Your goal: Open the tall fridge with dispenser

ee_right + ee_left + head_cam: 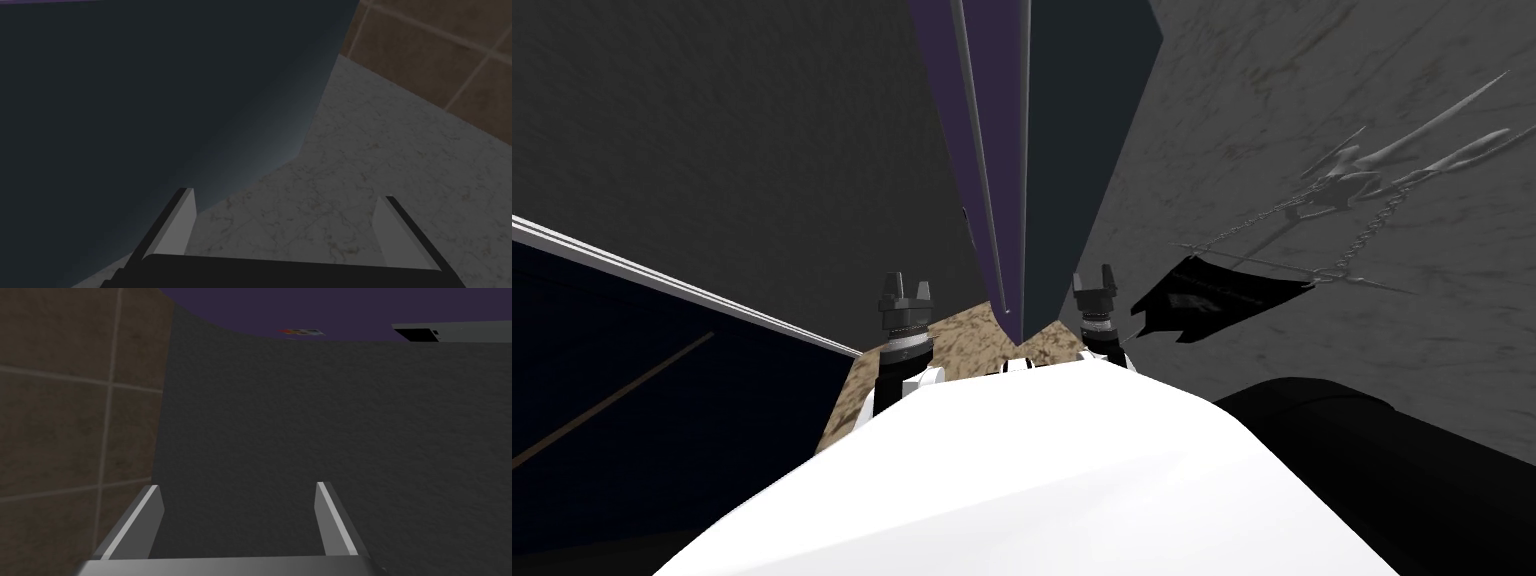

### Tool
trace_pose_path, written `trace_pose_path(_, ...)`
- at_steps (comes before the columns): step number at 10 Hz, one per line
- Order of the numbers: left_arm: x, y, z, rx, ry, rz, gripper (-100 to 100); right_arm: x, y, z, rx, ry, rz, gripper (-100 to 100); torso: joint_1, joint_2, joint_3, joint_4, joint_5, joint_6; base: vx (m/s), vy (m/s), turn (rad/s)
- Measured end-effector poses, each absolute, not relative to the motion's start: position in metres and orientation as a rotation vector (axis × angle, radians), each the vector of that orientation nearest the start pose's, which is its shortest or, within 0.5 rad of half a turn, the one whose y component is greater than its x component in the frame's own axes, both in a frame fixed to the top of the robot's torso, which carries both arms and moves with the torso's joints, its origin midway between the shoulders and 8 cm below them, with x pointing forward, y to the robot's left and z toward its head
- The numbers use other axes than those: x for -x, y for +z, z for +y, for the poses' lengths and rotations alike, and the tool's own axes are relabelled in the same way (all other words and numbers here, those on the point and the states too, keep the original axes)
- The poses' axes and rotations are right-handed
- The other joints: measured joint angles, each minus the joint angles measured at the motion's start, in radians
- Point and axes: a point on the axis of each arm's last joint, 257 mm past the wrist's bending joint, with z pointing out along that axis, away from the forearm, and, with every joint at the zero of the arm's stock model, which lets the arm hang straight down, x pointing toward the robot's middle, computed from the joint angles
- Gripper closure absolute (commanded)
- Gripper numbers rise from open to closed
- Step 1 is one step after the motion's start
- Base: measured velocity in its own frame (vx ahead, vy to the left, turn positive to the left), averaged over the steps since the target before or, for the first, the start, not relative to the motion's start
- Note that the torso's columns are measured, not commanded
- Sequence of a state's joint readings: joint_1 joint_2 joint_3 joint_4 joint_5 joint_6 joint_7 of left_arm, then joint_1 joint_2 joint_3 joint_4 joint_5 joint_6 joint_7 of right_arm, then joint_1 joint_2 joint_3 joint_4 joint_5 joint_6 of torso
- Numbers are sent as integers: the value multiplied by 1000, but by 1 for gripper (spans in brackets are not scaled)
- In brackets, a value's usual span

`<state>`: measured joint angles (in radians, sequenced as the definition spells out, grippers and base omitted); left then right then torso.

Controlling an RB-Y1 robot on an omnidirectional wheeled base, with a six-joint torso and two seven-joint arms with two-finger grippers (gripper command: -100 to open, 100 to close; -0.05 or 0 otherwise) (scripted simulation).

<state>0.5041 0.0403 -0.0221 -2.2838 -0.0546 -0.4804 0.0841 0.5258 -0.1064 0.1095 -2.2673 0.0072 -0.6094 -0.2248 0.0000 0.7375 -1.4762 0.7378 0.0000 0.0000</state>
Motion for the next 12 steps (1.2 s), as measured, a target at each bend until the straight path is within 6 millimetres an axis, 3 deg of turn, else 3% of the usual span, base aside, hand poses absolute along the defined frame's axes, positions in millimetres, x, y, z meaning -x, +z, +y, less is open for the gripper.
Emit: trace_pose_path(12,-349,20,262,648,-1363,672,0,-346,10,-215,-920,2167,401,-100,0,1,0,0,0,0,31,-8,53)
